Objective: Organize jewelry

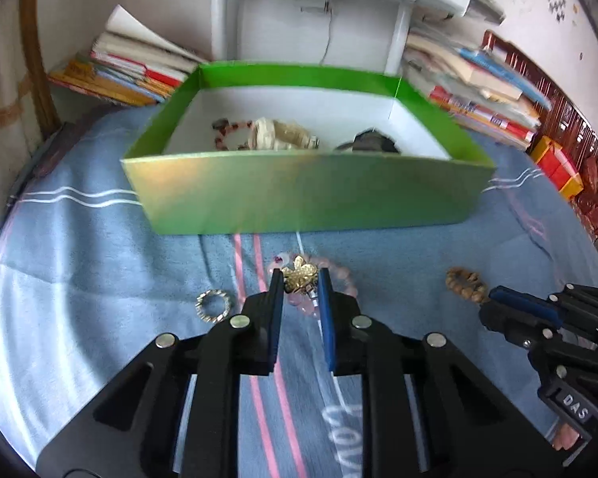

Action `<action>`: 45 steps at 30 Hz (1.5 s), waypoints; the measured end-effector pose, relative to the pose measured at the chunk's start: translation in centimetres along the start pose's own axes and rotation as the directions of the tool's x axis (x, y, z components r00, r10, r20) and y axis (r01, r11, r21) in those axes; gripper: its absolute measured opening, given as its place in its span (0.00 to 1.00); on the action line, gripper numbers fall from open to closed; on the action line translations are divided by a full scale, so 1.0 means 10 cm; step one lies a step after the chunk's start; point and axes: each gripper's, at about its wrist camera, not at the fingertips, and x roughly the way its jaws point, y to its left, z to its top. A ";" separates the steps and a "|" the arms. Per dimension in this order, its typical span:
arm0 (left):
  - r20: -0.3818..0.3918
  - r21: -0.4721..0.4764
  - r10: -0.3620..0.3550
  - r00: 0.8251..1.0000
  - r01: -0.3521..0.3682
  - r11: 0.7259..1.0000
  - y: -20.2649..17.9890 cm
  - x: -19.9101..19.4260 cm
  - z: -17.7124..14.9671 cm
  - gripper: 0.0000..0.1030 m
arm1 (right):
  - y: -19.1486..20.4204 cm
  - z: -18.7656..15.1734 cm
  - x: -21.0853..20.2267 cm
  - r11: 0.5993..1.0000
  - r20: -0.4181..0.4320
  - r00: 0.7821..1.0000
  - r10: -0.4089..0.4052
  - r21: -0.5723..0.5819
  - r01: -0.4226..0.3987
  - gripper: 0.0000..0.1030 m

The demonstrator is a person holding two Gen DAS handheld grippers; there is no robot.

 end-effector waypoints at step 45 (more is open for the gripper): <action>-0.040 0.246 -0.104 0.994 0.111 0.963 -0.68 -0.25 -0.40 0.56 | 0.03 -0.26 -1.15 0.995 0.175 0.981 -0.081 0.070 0.070 0.11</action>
